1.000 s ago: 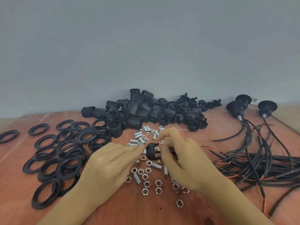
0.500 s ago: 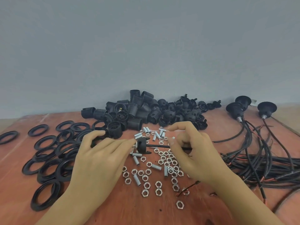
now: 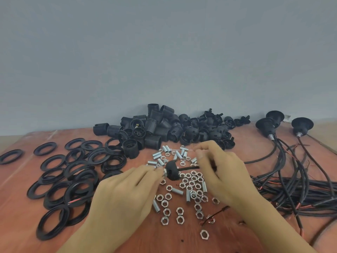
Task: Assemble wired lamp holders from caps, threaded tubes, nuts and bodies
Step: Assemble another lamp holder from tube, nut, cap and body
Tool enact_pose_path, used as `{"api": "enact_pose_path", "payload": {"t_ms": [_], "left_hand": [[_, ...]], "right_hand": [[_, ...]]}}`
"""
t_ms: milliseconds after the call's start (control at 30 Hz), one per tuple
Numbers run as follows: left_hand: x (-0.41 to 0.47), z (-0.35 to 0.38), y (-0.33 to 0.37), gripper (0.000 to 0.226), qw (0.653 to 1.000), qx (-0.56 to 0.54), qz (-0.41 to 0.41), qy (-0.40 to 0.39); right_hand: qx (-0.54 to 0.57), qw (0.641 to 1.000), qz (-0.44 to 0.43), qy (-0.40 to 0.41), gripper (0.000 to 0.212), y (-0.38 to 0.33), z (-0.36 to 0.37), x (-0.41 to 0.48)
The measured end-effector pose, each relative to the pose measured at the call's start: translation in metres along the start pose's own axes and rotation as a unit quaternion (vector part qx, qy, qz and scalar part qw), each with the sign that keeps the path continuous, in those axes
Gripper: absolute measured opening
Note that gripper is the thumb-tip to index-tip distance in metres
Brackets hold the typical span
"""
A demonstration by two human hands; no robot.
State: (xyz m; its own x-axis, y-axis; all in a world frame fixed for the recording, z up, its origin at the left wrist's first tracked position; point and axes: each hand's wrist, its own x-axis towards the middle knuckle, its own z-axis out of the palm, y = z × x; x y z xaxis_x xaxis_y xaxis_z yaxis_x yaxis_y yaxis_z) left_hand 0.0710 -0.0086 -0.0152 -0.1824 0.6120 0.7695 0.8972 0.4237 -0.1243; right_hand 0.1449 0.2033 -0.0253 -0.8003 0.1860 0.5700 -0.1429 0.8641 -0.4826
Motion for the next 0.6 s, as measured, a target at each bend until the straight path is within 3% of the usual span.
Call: {"api": "enact_pose_path", "payload": {"t_ms": [100, 300, 467, 600], "left_hand": [[-0.005, 0.005, -0.005, 0.021, 0.999, 0.007, -0.014, -0.039], [-0.01, 0.014, 0.008, 0.047, 0.989, -0.052, 0.027, -0.134], [-0.009, 0.013, 0.006, 0.041, 0.986, -0.065, 0.005, -0.152], [-0.01, 0.012, 0.005, 0.041, 0.975, -0.116, -0.027, -0.19]], "right_hand": [[0.035, 0.998, 0.041, 0.017, 0.012, 0.01, 0.003, 0.001], [0.106, 0.993, -0.045, -0.034, 0.012, -0.011, 0.018, -0.006], [0.014, 0.999, 0.034, -0.005, 0.005, 0.005, 0.011, -0.002], [0.204, 0.971, 0.12, 0.018, 0.006, 0.008, 0.009, 0.004]]}}
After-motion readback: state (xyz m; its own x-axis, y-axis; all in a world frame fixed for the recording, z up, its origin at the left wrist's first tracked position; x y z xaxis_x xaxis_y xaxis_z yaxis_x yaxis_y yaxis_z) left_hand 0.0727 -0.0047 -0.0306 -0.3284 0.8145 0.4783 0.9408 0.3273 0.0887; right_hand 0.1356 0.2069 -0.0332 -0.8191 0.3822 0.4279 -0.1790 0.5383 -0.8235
